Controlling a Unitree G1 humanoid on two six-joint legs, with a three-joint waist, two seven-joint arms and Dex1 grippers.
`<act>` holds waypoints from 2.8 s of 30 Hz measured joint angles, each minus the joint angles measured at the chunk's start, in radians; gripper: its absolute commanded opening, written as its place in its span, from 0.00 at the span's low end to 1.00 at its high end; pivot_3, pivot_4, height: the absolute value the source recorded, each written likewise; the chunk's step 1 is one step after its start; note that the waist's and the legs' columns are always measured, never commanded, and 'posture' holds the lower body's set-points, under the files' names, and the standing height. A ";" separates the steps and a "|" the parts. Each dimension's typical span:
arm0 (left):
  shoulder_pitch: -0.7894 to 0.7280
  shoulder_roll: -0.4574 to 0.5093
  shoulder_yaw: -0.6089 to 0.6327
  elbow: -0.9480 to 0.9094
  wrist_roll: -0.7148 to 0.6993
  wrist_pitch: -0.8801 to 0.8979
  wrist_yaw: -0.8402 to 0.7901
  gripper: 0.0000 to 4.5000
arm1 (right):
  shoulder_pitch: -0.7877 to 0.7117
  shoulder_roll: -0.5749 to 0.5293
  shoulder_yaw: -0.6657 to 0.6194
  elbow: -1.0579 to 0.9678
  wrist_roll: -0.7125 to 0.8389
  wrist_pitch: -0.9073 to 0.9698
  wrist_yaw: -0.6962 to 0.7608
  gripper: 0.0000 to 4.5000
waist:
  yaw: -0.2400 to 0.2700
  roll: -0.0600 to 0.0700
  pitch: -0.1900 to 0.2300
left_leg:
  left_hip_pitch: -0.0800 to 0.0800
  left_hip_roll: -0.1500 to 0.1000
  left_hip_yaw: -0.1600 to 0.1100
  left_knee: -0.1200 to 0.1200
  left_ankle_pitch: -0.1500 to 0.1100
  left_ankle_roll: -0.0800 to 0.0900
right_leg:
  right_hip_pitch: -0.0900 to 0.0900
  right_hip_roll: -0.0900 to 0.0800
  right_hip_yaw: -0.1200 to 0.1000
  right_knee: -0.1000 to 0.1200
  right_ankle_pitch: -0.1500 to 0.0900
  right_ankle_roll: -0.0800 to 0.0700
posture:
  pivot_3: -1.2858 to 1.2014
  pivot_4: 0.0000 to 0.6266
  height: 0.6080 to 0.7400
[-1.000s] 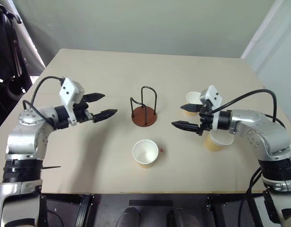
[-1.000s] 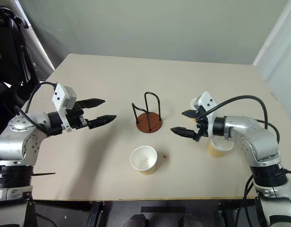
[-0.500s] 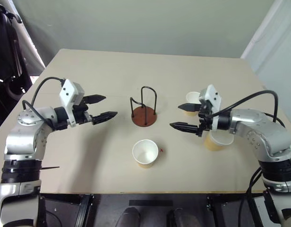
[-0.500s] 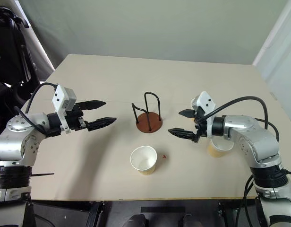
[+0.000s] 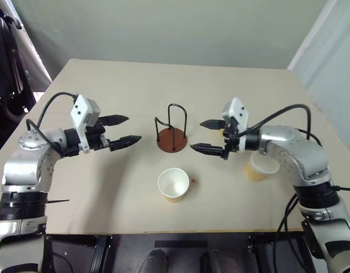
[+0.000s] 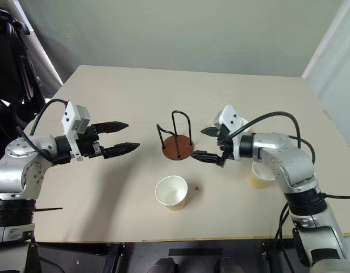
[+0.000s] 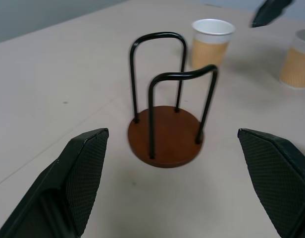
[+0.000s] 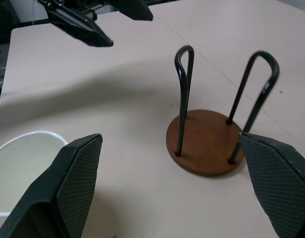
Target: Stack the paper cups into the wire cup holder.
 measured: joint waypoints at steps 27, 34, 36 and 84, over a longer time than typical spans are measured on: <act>0.054 0.027 -0.030 -0.076 -0.031 0.041 -0.015 1.00 | -0.115 0.233 0.181 0.317 -0.291 -0.241 -0.013 0.99 | -0.004 0.000 0.000 | -0.006 0.001 0.000 0.000 0.000 -0.001 | -0.006 0.000 0.000 0.001 0.000 -0.001 | 0.52 0.24 1.00; 0.054 0.026 -0.030 -0.078 -0.033 0.042 -0.006 1.00 | -0.133 0.290 0.181 0.381 -0.340 -0.259 -0.060 0.80 | -0.004 0.000 0.000 | -0.006 0.001 -0.001 0.000 0.000 -0.001 | -0.007 0.000 0.000 0.001 0.000 -0.001 | 0.52 0.24 1.00; 0.056 0.026 -0.030 -0.080 -0.034 0.042 0.001 1.00 | -0.133 0.295 0.181 0.382 -0.348 -0.259 -0.069 0.63 | -0.004 0.000 0.000 | -0.007 0.001 -0.001 0.000 0.000 -0.001 | -0.007 0.000 0.000 0.001 0.000 -0.001 | 0.52 0.24 1.00; 0.003 0.002 -0.069 -0.027 -0.028 0.027 -0.037 1.00 | 0.135 -0.053 -0.077 -0.385 -0.041 0.456 -0.153 0.01 | -0.003 0.000 0.000 | -0.008 0.001 0.000 0.003 0.000 -0.002 | -0.007 0.000 0.000 0.000 0.002 0.002 | 0.52 0.24 1.00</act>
